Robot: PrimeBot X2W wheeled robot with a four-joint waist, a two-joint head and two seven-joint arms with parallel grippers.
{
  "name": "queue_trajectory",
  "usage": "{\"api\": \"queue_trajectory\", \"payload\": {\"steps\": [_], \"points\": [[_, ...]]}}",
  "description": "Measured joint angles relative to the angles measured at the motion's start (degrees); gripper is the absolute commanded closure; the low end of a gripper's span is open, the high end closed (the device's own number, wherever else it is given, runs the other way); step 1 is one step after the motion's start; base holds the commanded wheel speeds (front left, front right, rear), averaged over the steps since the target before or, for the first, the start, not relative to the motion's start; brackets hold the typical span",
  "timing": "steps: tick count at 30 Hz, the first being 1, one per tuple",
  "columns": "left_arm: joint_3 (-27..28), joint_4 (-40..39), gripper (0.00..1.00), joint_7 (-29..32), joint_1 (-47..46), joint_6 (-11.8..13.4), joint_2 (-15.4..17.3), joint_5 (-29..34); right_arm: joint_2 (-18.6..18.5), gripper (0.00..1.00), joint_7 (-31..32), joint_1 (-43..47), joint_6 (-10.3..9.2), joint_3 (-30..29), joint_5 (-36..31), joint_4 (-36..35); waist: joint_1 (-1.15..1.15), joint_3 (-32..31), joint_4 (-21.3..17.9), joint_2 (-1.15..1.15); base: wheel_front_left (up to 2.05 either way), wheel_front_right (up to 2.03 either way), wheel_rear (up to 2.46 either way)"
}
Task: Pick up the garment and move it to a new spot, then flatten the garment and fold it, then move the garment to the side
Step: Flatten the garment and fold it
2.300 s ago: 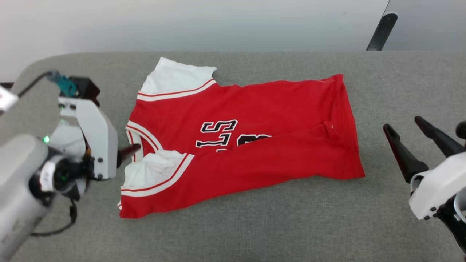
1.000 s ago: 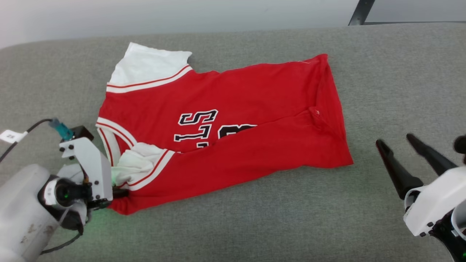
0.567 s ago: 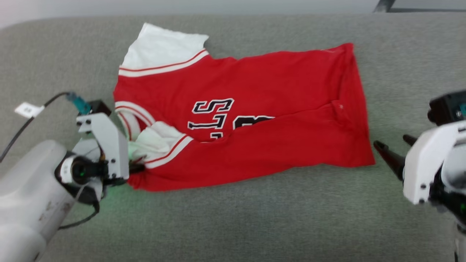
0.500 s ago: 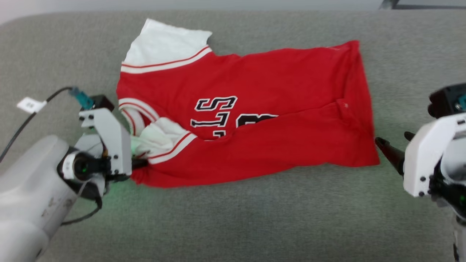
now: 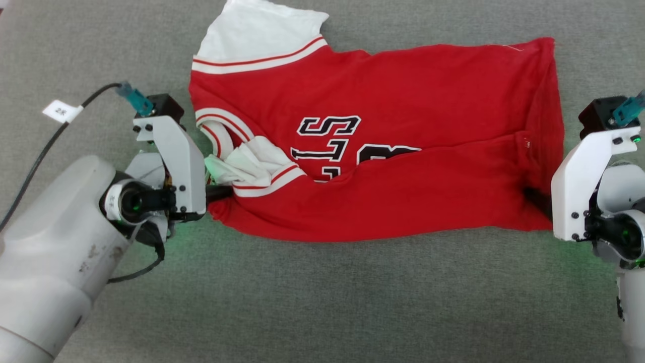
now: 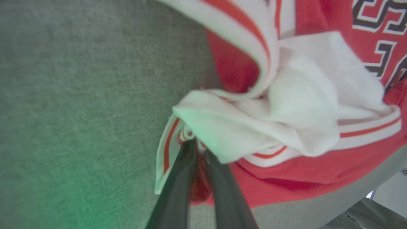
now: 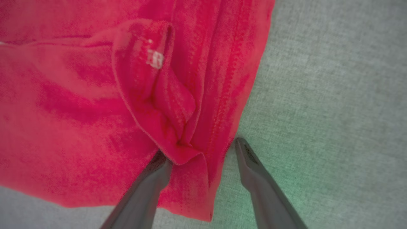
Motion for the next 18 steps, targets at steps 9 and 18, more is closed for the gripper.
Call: {"api": "queue_trajectory", "payload": {"steps": [9,18], "points": [[0.66,2.54,1.00,0.32,-0.38,-0.51,-0.93,-1.47,-0.47,1.00,0.05,-0.94,0.00,-0.49,0.94,1.62,0.00,-0.52,0.48,0.00,0.00,0.00,0.00],[0.81,1.25,1.00,2.60,0.06,1.63,0.07,-2.27,-1.45,1.00,1.96,2.37,0.00,-1.19,3.32,-1.34,0.00,-2.87,0.51,0.00,0.00,0.00,0.00]]}}
